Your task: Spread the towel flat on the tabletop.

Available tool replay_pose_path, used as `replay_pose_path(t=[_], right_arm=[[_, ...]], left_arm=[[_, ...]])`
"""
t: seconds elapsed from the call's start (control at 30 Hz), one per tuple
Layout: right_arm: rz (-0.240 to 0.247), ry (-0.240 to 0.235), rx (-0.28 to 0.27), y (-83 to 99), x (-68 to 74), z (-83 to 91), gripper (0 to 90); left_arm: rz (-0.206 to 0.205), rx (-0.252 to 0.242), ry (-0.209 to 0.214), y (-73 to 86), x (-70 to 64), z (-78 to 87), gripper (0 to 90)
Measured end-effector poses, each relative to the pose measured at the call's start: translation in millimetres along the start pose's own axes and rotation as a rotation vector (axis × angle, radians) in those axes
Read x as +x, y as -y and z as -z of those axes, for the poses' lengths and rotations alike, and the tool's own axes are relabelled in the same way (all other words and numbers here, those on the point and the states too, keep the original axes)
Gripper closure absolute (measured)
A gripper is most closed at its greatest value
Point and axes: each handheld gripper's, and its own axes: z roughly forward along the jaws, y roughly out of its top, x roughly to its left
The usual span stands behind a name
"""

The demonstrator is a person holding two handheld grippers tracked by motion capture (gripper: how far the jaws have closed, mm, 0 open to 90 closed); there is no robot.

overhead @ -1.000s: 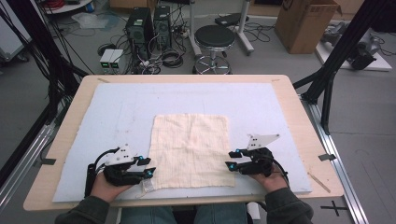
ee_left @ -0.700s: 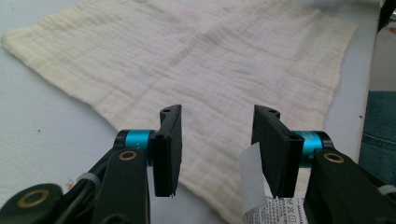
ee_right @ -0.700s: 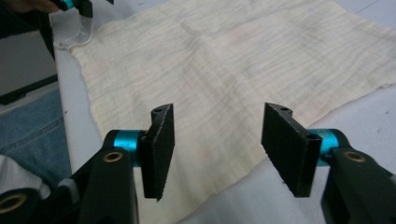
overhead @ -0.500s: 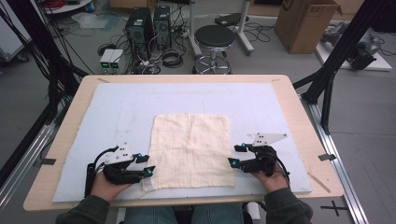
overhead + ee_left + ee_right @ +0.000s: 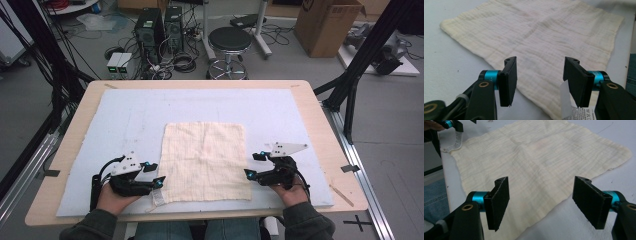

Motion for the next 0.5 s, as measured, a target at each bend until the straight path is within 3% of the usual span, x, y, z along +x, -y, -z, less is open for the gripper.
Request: replay_pose_path(t=[0.5], right_arm=[[0.01,-0.002,-0.004,-1.6,1.9,-0.4,27.0]], left_arm=[[-0.002,-0.002,-0.002,-0.1,1.1,0.6,43.0]])
